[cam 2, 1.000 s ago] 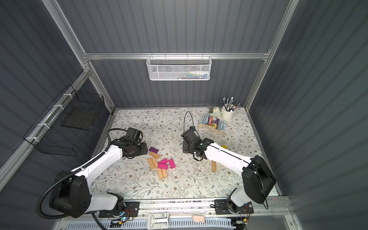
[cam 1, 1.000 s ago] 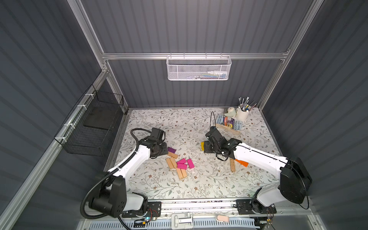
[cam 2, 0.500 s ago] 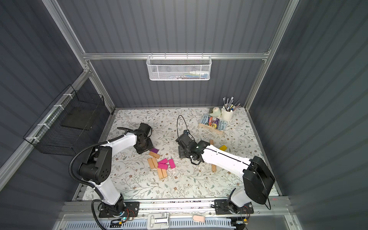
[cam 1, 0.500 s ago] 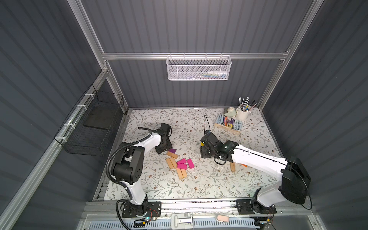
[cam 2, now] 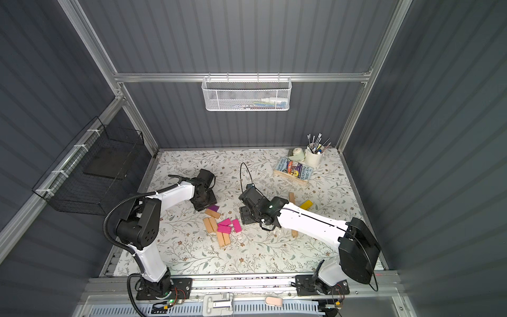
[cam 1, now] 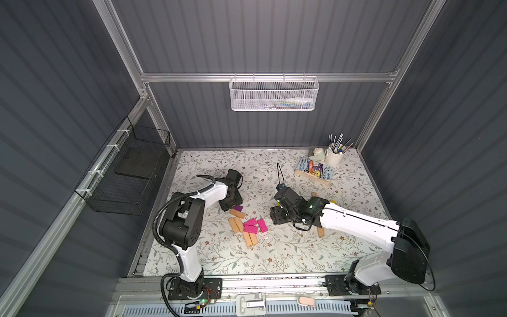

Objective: Assemble the letter k with building blocks
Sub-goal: Pick up the building block from the center of the board.

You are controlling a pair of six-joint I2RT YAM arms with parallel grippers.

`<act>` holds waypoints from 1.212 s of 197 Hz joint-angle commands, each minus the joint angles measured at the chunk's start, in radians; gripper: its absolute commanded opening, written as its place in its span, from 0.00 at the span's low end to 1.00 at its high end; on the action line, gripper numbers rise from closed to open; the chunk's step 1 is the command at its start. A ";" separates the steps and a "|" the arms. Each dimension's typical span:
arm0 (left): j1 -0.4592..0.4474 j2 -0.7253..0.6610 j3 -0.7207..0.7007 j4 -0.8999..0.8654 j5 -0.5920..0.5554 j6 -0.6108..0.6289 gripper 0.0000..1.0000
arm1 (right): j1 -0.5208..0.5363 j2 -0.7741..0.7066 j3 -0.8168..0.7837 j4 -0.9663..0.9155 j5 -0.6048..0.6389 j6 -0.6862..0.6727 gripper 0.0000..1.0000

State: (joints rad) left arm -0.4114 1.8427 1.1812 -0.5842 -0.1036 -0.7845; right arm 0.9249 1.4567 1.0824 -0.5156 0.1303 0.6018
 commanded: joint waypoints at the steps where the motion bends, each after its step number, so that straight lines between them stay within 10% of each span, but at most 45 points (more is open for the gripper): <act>1: -0.010 0.018 0.026 -0.032 0.015 -0.022 0.51 | 0.010 -0.037 -0.016 -0.013 -0.030 0.019 0.70; 123: -0.023 0.125 0.126 0.033 0.093 0.042 0.44 | 0.014 -0.075 -0.044 -0.012 0.007 0.039 0.71; 239: -0.135 0.038 0.090 -0.110 -0.103 0.037 0.54 | 0.015 -0.166 -0.101 0.048 0.003 0.053 0.82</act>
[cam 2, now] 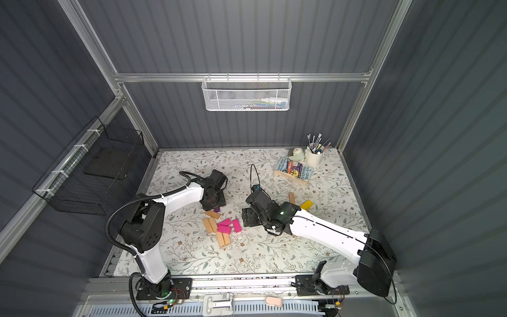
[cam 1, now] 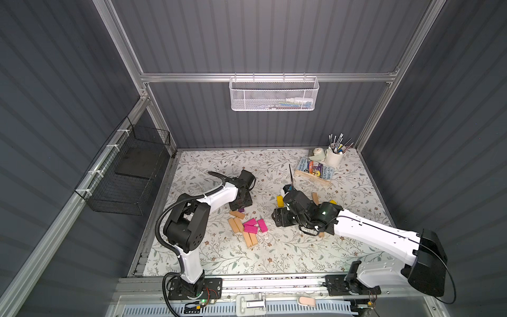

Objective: Assemble the letter k with building blocks
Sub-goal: Pick up the building block from the center of the board, then place the building block at the center of the board.

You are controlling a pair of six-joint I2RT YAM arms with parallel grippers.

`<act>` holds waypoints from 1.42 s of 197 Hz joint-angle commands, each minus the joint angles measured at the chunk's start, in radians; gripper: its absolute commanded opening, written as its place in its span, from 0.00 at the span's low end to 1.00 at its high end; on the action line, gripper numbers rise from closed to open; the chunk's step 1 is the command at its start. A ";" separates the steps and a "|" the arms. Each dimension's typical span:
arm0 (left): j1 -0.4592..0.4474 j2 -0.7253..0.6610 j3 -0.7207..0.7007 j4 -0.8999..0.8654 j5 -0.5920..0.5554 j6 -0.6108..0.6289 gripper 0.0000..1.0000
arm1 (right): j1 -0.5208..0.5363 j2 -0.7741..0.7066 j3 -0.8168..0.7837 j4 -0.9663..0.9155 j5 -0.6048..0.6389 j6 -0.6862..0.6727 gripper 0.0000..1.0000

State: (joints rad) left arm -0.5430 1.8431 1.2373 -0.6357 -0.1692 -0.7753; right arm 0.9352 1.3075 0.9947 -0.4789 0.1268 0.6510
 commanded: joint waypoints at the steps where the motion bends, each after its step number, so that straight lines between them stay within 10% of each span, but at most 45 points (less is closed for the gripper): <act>1: -0.003 0.040 0.036 -0.059 -0.038 0.028 0.54 | 0.005 -0.017 -0.014 0.012 0.007 0.004 0.82; 146: -0.029 -0.001 0.055 -0.048 -0.036 0.047 0.26 | -0.003 -0.053 -0.034 0.014 0.083 0.019 0.84; 209: -0.271 -0.126 0.078 -0.081 -0.096 -0.073 0.26 | -0.190 -0.224 -0.157 -0.002 0.118 0.037 0.88; 280: -0.494 0.106 0.250 -0.061 -0.099 -0.142 0.26 | -0.299 -0.396 -0.251 -0.082 0.151 0.040 0.89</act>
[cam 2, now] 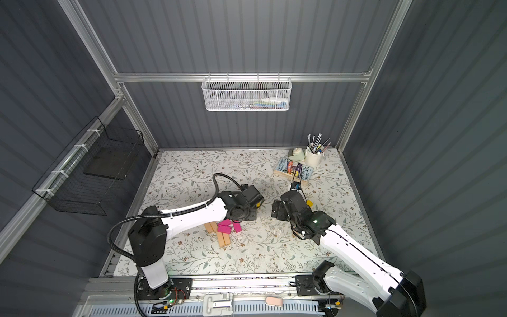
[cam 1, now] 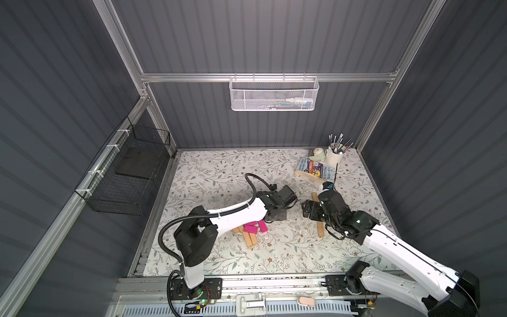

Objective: Assemble the letter k with building blocks
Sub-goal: Place the building block at the center of the board.

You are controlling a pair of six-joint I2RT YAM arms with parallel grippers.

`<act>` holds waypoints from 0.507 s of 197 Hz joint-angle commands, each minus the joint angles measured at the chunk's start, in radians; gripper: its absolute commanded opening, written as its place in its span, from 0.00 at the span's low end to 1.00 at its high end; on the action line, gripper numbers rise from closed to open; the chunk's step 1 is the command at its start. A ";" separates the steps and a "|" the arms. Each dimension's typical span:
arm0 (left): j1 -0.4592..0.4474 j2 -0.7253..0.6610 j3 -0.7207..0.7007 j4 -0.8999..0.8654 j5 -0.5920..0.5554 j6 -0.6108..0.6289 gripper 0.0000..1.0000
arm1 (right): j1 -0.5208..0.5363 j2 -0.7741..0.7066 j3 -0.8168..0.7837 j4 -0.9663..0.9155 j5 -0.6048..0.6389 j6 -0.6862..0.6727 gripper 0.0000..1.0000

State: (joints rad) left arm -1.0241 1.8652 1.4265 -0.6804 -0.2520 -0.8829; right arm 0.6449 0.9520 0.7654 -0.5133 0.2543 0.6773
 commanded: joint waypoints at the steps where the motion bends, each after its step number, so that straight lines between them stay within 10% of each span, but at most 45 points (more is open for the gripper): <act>1: -0.014 0.086 0.064 -0.016 -0.017 -0.035 0.26 | -0.009 -0.042 -0.022 -0.047 0.024 0.015 0.89; 100: -0.018 0.271 0.155 -0.028 -0.058 -0.048 0.34 | -0.010 -0.103 -0.055 -0.084 -0.003 0.043 0.89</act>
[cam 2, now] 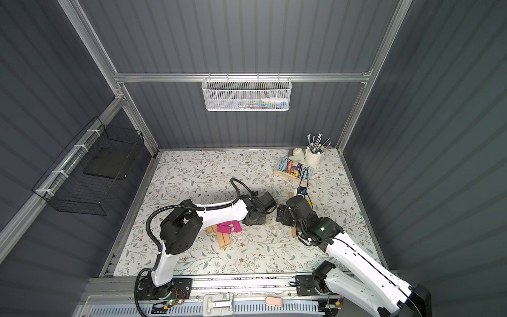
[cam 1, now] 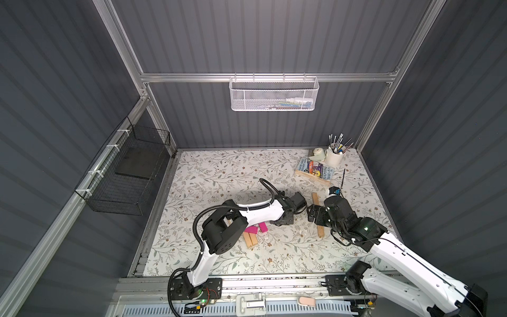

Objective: Assemble the letter k with building blocks
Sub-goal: Place the building block at the center of the board, then assemble the building block at the center of the board.

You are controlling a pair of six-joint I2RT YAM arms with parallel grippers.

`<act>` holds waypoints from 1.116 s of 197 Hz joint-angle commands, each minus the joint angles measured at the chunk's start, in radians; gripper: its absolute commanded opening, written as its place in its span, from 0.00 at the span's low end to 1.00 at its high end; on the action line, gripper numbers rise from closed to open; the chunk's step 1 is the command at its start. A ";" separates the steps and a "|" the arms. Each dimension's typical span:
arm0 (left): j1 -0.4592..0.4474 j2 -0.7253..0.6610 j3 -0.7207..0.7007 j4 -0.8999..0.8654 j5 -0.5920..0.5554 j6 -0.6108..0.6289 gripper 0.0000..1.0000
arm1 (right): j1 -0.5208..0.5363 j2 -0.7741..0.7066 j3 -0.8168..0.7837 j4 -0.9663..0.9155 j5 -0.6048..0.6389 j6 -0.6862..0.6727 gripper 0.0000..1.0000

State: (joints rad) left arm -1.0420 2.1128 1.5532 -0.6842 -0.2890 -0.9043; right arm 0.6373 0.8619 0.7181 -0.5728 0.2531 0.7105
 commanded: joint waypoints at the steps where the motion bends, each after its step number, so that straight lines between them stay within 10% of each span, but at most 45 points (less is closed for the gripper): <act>1: 0.000 0.025 0.028 -0.025 -0.021 -0.027 0.35 | -0.002 -0.013 -0.008 -0.027 -0.002 0.009 0.89; 114: 0.099 -0.289 -0.174 0.129 0.013 0.114 0.51 | -0.001 0.010 0.046 -0.069 -0.054 0.019 0.89; 220: 0.267 -0.942 -0.538 0.120 0.363 0.806 0.68 | 0.183 0.595 0.275 0.002 -0.108 0.076 0.67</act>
State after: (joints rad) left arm -0.7788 1.2179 1.0481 -0.4648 -0.0242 -0.3233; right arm 0.7952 1.3579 0.9440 -0.5938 0.1574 0.7612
